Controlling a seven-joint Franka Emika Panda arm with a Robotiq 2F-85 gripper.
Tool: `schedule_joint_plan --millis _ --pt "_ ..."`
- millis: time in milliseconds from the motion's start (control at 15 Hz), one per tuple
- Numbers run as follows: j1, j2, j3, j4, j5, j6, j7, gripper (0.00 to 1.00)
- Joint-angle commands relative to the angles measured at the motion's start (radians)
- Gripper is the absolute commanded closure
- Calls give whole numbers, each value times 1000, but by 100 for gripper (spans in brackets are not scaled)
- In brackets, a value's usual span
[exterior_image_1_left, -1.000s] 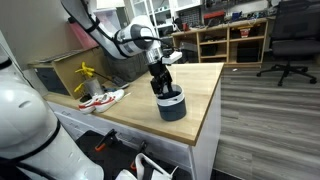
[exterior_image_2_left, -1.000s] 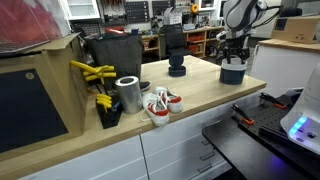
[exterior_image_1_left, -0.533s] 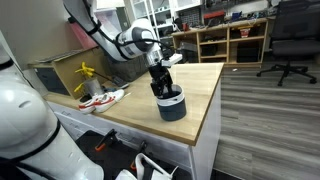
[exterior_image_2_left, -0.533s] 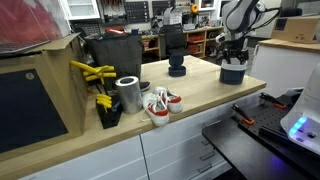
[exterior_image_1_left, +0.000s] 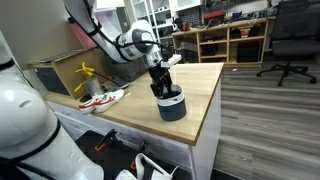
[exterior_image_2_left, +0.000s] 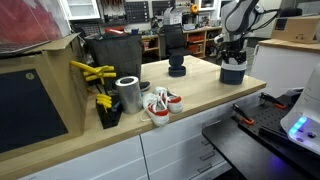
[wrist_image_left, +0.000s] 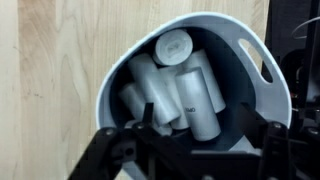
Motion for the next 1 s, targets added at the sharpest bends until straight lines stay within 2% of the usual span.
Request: schedule_joint_plan --millis 0,67,133,333,467,533,733,933 --pt "8 28 5 14 -33 28 60 15" --pt "10 32 6 14 -35 31 64 18" --pt "11 32 5 15 -40 32 70 27" --pt "12 33 4 17 -60 36 85 39" --pt "13 33 4 18 -64 36 87 37" --pt "13 30 3 18 -64 37 85 41" --pt "6 6 1 4 -45 43 61 38" --pt "-3 -19 -1 -10 -15 59 38 42"
